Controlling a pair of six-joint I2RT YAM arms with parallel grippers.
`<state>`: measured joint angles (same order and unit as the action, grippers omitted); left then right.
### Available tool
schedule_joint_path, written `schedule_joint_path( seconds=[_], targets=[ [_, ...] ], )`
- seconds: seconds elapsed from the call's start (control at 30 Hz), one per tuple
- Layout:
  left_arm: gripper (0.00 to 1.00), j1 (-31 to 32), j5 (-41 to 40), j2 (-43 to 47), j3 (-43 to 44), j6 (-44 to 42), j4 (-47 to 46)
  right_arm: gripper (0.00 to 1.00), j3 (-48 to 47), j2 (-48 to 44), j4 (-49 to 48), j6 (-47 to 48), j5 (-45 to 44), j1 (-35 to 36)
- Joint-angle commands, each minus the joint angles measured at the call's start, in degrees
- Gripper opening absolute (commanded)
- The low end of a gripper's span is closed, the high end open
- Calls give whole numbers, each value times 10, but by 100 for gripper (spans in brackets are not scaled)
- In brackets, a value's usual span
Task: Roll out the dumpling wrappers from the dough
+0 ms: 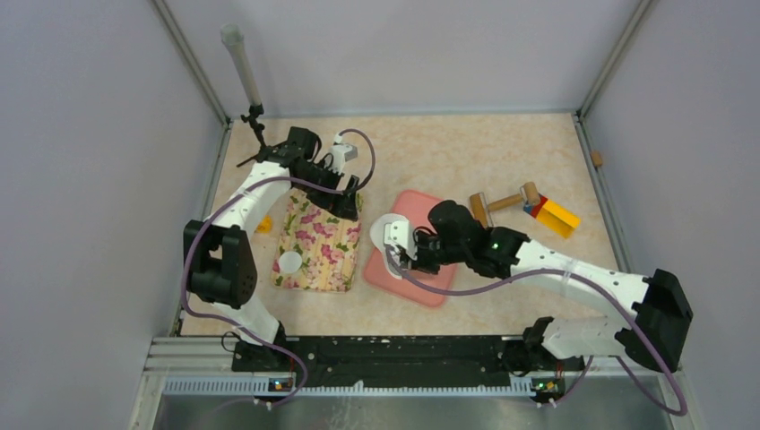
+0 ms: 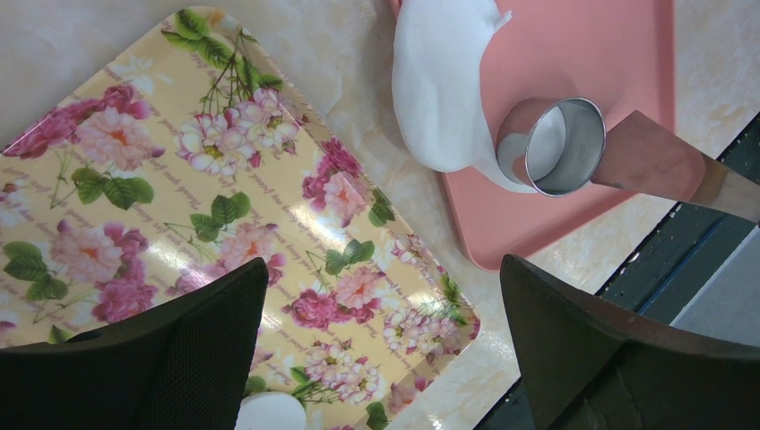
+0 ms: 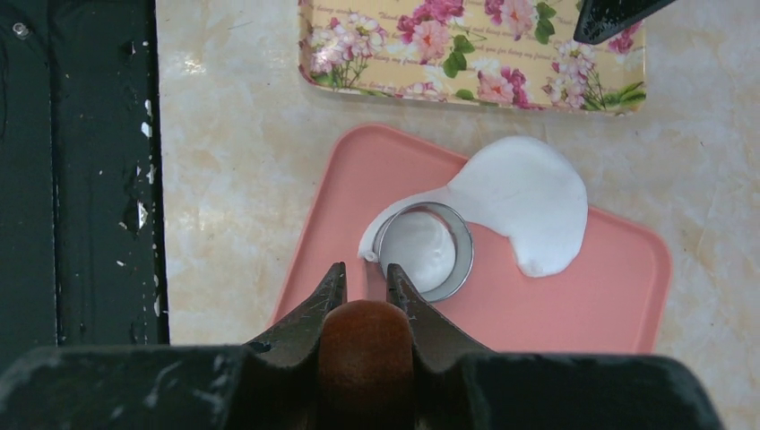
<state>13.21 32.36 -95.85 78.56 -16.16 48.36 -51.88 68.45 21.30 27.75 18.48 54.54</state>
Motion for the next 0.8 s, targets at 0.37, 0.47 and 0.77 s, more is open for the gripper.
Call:
schedule_joint_path(
  seconds=[0.37, 0.47, 0.77],
  targets=[
    [99, -3, 23, 14, -11, -7, -2, 0, -102, 90, -29, -13, -131, 88],
    [99, -2, 25, 14, -13, -7, -2, 0, -124, 104, -27, -16, -142, 96],
    [99, -3, 29, 14, -15, -7, -2, 0, -195, 164, -9, -78, -191, 104]
  ],
)
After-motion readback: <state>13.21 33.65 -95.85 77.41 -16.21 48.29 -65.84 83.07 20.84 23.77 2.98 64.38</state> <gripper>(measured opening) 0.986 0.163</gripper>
